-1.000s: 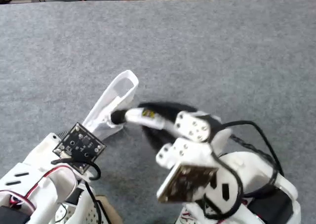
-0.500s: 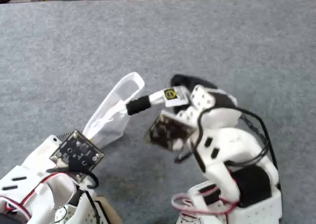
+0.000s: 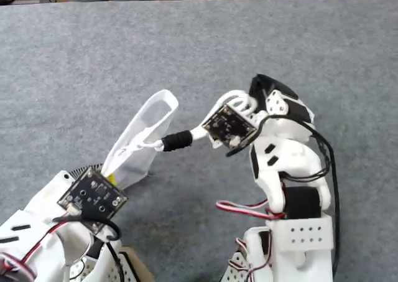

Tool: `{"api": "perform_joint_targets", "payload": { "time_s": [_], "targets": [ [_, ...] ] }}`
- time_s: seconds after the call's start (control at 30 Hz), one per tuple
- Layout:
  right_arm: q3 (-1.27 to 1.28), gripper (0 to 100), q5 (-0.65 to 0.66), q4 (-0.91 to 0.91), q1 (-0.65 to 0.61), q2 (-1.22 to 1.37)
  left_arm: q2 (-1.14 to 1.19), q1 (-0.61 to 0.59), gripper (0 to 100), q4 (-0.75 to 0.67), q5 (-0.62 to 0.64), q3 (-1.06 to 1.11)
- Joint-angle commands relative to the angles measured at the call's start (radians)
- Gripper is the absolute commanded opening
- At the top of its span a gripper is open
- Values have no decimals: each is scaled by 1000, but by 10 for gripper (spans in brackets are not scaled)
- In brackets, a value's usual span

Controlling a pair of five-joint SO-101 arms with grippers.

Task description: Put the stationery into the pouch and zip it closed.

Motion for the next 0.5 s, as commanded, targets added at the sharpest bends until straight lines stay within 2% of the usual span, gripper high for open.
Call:
{"api": "perform_joint_targets", "payload": {
  "time_s": [0.0, 0.13, 0.33, 0.4, 0.47],
  "targets": [
    [10, 15, 9, -66, 26, -5, -5, 8, 29, 3, 0, -53],
    [-56, 35, -15, 2, -23, -13, -5, 4, 29, 3, -2, -31],
    [-179, 351, -14, 465, -181, -189, -3, 2, 29, 2, -2, -33],
    [-206, 333, -14, 601, -270, -280, -2, 2, 29, 2, -2, -30],
    [-213, 258, -18, 684, -370, -383, 3, 1, 29, 2, 2, -33]
  ]
}}
